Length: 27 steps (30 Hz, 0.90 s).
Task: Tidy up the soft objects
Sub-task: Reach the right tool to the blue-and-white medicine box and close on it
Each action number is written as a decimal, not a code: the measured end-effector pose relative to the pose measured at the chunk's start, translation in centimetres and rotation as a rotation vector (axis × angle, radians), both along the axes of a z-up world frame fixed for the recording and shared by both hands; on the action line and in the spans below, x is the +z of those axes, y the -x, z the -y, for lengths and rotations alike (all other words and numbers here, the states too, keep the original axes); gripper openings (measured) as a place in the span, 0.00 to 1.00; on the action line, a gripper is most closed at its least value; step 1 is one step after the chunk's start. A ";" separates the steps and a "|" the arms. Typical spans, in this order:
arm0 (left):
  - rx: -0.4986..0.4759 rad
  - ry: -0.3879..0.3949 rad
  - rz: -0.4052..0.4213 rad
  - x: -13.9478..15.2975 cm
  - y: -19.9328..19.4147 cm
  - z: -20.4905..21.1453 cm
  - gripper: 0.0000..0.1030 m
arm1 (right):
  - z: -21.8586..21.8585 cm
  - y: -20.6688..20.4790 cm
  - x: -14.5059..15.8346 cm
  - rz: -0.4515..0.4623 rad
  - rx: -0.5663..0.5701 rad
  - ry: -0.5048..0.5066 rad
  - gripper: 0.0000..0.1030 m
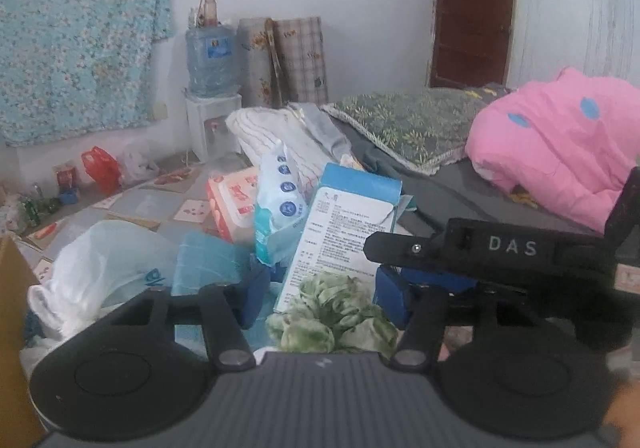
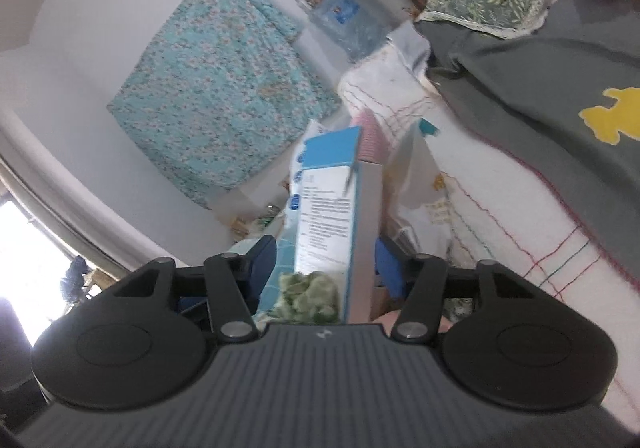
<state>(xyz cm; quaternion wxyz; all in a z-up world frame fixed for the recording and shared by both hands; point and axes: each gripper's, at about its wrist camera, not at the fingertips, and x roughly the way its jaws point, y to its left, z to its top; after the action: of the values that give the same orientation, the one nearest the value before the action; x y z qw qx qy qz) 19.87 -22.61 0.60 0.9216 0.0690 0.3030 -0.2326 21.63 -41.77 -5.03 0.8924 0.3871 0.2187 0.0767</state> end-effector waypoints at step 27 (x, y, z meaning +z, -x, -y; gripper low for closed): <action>-0.072 -0.051 -0.100 -2.5 -4.4 2.2 0.75 | 1.9 -2.5 -3.6 0.007 0.029 -0.178 0.31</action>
<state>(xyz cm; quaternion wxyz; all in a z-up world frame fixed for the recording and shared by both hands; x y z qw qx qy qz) 24.24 -24.85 -1.94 0.8944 0.0914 0.3515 -0.2609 24.13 -43.68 -8.64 0.8539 0.4617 0.2136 0.1099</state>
